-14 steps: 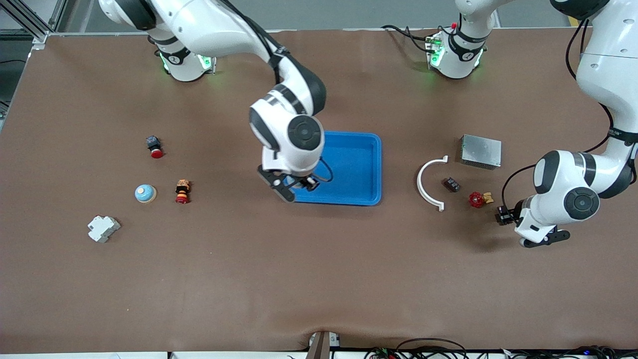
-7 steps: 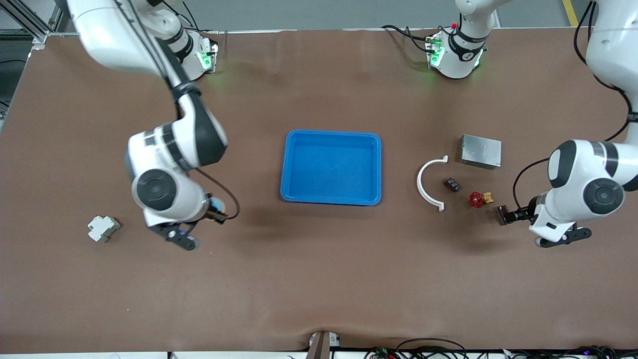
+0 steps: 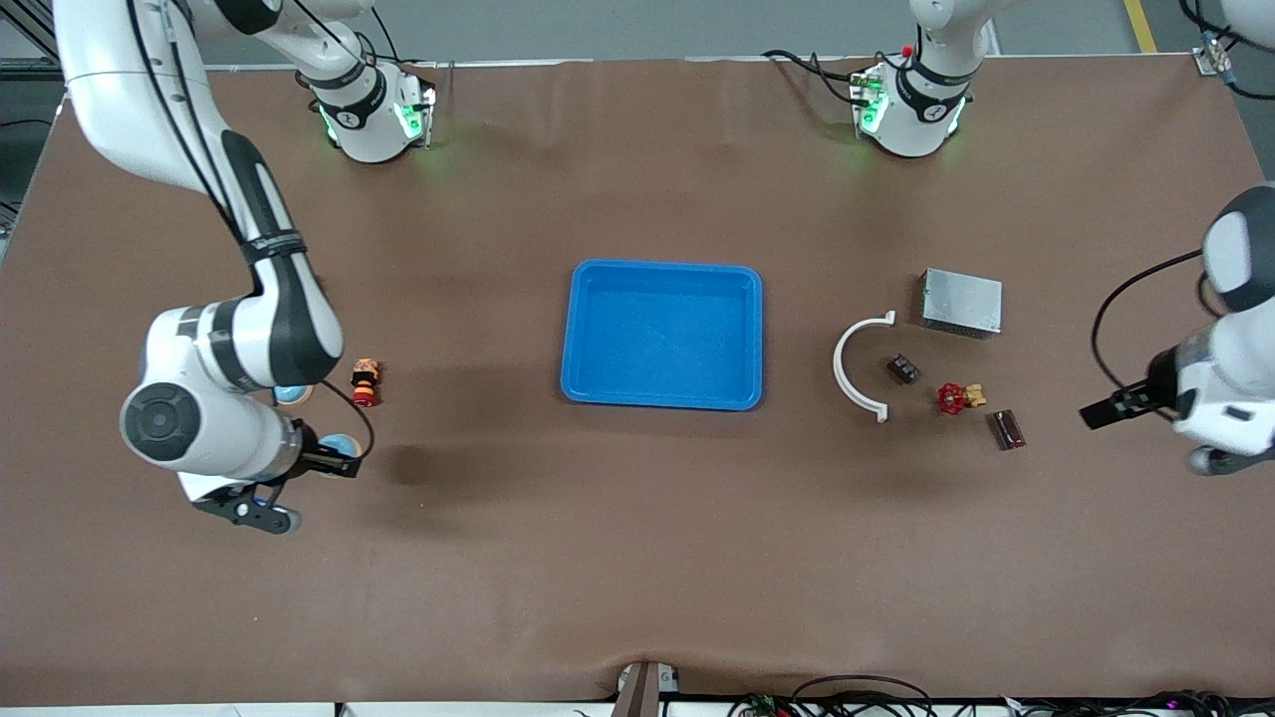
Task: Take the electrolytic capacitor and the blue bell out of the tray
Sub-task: 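Retract the left gripper while the right gripper carries the bell toward the breaker, then lower the bell beside the first bell and open the right gripper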
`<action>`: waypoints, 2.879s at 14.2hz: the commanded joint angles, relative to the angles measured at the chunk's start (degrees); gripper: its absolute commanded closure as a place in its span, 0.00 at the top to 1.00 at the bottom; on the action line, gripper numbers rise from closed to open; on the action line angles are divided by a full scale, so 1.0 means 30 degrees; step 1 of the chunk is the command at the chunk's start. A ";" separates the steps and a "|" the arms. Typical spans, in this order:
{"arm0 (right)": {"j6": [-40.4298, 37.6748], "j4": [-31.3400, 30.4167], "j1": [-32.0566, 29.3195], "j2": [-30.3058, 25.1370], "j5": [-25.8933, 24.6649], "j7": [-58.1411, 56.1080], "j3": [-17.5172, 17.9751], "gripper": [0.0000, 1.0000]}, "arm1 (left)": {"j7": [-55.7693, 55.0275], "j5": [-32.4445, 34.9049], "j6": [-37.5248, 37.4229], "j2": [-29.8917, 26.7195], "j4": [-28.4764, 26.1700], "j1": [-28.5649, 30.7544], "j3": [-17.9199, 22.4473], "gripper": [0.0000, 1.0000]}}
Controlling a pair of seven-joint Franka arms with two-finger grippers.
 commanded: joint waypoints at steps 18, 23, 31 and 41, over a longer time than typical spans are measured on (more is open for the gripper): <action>0.6835 -0.4070 -0.4756 0.0634 -0.1724 -0.6752 0.0331 0.00 | 0.4195 -0.0639 -0.5792 -0.3279 0.3034 -0.0073 -0.2085 1.00; 0.7011 -0.4187 -0.4727 0.0927 -0.1548 -0.6723 0.0361 0.00 | 0.5575 -0.0726 -0.5676 -0.3833 0.3123 0.0044 -0.1968 1.00; 0.7215 -0.4187 -0.4669 0.1162 -0.1548 -0.6519 0.0361 0.00 | 0.5662 -0.3653 -0.5031 -0.6909 0.0373 -0.7570 0.6202 1.00; 0.7334 -0.4217 -0.4581 0.1426 -0.1519 -0.6372 0.0361 0.00 | 0.5632 -0.3831 -0.4357 -0.7703 -0.0480 -0.8423 0.6762 1.00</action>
